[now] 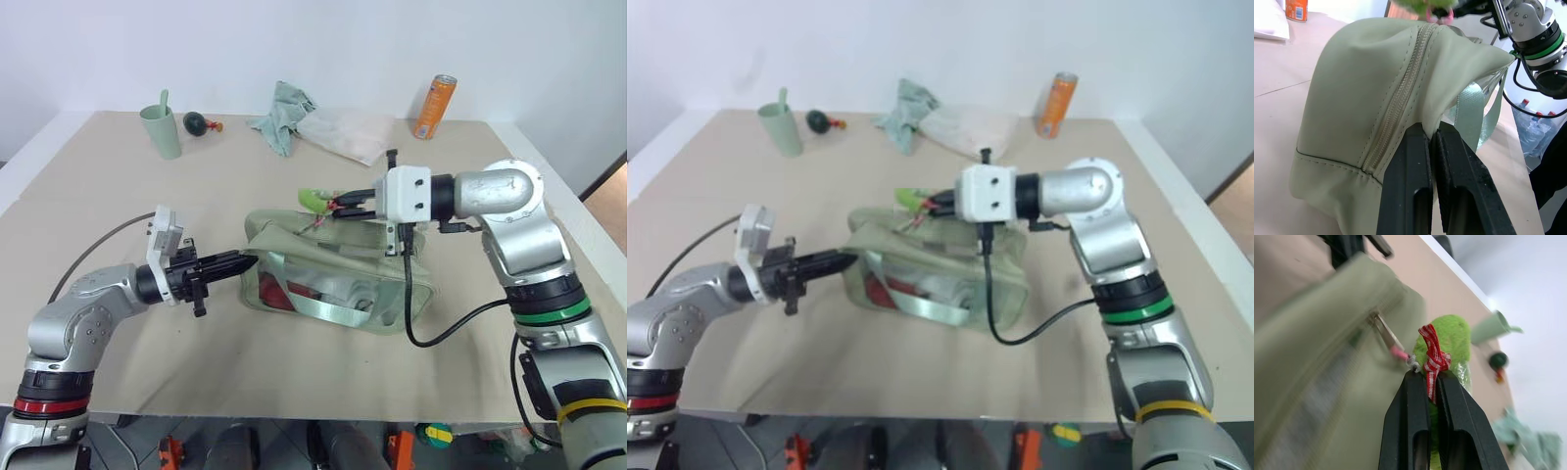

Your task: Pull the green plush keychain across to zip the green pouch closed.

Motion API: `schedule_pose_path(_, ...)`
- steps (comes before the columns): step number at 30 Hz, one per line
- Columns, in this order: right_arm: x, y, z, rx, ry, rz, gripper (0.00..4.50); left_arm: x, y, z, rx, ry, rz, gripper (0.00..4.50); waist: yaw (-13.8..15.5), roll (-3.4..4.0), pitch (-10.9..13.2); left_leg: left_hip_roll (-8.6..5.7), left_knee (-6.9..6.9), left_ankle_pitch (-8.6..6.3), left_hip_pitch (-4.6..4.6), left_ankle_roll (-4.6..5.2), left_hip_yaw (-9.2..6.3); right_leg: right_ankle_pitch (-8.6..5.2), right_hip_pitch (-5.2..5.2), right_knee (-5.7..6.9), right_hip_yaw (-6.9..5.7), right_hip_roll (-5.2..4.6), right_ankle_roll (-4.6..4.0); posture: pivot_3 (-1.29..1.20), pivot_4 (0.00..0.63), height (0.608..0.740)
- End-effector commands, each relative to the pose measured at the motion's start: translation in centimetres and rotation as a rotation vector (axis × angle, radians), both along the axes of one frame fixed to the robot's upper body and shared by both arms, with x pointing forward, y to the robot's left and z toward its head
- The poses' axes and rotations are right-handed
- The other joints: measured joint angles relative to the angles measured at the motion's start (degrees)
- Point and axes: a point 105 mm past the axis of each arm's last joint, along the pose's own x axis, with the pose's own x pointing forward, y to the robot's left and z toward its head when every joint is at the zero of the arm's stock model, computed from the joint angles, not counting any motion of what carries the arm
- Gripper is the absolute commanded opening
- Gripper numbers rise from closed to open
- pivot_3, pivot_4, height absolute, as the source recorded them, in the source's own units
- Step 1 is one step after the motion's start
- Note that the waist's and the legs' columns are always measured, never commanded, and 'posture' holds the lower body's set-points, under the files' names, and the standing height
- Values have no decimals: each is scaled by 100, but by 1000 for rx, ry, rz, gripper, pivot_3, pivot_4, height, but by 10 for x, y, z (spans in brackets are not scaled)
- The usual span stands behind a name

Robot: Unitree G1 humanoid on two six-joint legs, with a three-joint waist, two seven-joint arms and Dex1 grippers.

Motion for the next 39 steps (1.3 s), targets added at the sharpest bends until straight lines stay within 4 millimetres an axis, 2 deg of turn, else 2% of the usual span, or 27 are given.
schedule_pose_path(1,0,-17,25,40,-77,-57,76,1,-4,1,10,-13,-14,0,-1,0,0,-1,0,0,0,0,0,0,0,0,1,-1,0,0,150,740)
schedule_pose_path(5,0,-31,28,41,-85,-113,76,3,-5,0,13,-12,-17,0,11,0,0,-2,0,0,0,1,-1,0,0,0,0,-1,0,0,150,740)
schedule_pose_path(8,3,-56,28,15,-75,-209,76,4,-5,-1,17,-10,-18,0,68,0,0,-10,0,0,-2,1,-2,0,1,0,-1,-9,1,0,150,740)
schedule_pose_path(12,10,-110,22,-74,-89,-416,76,4,-5,-2,19,-5,-21,0,102,0,0,-25,1,-5,-7,10,3,-4,0,-3,1,-27,5,0,150,740)
schedule_pose_path(17,4,-176,8,-200,-50,-647,76,4,-6,-3,18,1,-29,0,104,1,0,-31,3,-8,-8,17,6,-5,1,-6,3,-33,6,0,150,740)
schedule_pose_path(19,-2,-217,-16,-310,12,-785,76,5,-8,-4,14,3,-34,0,116,4,-2,-32,3,-7,-7,19,5,-5,1,-5,2,-33,7,0,150,740)
schedule_pose_path(20,-6,-231,-27,-357,36,-827,76,5,-8,-4,13,4,-36,0,117,4,-2,-32,3,-7,-7,19,2,-5,4,-6,0,-33,7,0,150,740)
schedule_pose_path(21,-10,-242,-48,-390,88,-857,76,6,-9,-4,11,5,-38,0,118,4,-2,-33,3,-6,-3,19,1,-7,7,-6,-2,-35,9,0,150,740)
schedule_pose_path(24,-17,-239,-105,-373,201,-845,76,8,-12,-5,6,7,-47,0,112,6,-6,-35,6,-6,7,20,5,-6,17,-6,4,-36,13,0,150,740)
schedule_pose_path(27,-15,-215,-146,-308,237,-793,76,8,-13,-5,2,12,-53,0,104,9,-6,-40,8,2,32,27,4,3,41,-5,7,-38,31,0,150,740)
schedule_pose_path(29,-12,-188,-164,-244,259,-734,76,9,-13,-5,1,17,-55,0,99,8,-6,-39,9,9,55,30,2,8,66,-6,6,-38,40,0,150,740)
schedule_pose_path(32,-3,-151,-166,-89,276,-675,76,10,-13,-3,-6,31,-45,0,96,6,-5,-38,9,15,73,34,-1,8,85,-6,6,-34,40,0,150,740)
schedule_pose_path(33,2,-146,-157,-35,276,-679,366,11,-12,-3,-7,34,-38,0,95,6,-5,-38,9,16,74,35,-1,8,86,-6,6,-34,40,0,150,740)
schedule_pose_path(35,6,-144,-142,44,306,-682,366,12,-10,-2,-9,37,-26,0,92,8,-6,-37,9,19,75,36,-2,8,88,-6,7,-31,40,0,150,740)
schedule_pose_path(36,5,-144,-137,58,317,-673,696,12,-9,-2,-8,39,-18,0,90,9,-7,-37,9,21,75,37,-3,8,88,-6,7,-30,40,0,150,740)
schedule_pose_path(39,0,-141,-118,118,346,-632,696,13,-7,-3,-7,46,1,0,56,6,-5,-34,9,27,78,38,-1,8,89,-5,8,-29,40,0,150,740)
